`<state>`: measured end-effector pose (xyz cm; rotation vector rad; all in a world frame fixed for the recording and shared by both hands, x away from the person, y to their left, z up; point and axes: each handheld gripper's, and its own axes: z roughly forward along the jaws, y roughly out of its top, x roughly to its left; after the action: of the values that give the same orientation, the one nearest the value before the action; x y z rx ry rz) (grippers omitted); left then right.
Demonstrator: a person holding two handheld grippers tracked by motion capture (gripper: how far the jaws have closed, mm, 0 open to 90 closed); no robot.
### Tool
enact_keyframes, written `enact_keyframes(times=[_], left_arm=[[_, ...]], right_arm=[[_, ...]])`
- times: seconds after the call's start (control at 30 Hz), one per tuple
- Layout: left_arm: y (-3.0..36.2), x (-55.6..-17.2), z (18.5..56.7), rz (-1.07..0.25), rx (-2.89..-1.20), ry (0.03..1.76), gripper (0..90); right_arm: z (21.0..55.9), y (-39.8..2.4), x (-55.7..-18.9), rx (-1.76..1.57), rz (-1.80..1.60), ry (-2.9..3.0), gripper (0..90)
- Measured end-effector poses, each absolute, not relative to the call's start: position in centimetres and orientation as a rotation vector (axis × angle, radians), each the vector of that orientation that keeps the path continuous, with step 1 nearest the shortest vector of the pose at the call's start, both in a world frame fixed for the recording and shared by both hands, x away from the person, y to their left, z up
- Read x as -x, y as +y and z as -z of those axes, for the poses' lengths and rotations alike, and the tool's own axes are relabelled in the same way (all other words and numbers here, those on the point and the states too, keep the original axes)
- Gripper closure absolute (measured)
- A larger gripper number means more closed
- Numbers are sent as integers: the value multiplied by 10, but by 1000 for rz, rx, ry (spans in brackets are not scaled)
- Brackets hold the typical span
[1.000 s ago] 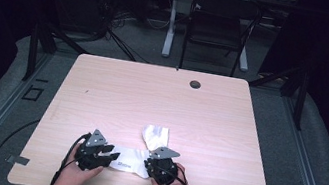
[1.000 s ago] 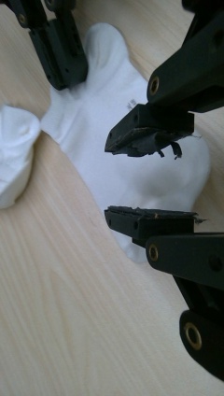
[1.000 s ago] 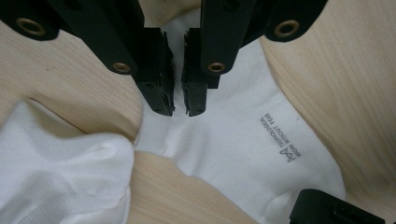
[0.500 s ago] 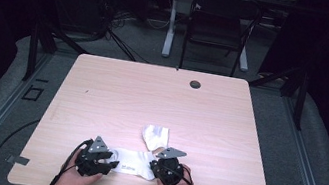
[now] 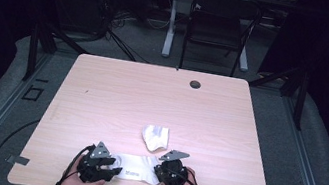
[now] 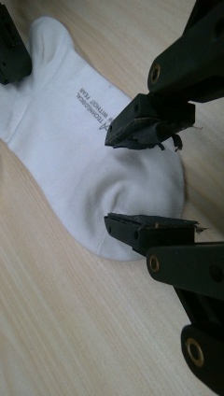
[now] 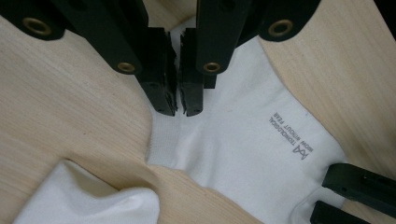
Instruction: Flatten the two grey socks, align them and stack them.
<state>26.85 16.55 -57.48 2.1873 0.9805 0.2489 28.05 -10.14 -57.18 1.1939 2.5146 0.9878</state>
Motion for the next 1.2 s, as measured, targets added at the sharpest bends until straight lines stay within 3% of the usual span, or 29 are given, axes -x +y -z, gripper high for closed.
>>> enact_keyframes(times=[0.37,0.6,0.93,1.07,1.1,1.2], left_arm=[[185,-278,558,-268,-2091,1000,518],[188,-283,559,-274,-2092,1008,519],[186,-287,562,-269,-2104,1001,520],[186,-287,562,-272,-2104,997,520],[186,-287,562,-269,-2099,1004,520],[187,-288,562,-272,-2101,1006,520]], right_arm=[[557,-104,-287,-1172,-1112,2388,673],[549,-85,-312,-1113,-1075,2361,673],[566,-51,-339,-1097,-933,2384,655],[572,-47,-341,-1068,-835,2392,712],[572,-47,-341,-1068,-820,2380,820],[569,-49,-341,-1088,-829,2378,880]])
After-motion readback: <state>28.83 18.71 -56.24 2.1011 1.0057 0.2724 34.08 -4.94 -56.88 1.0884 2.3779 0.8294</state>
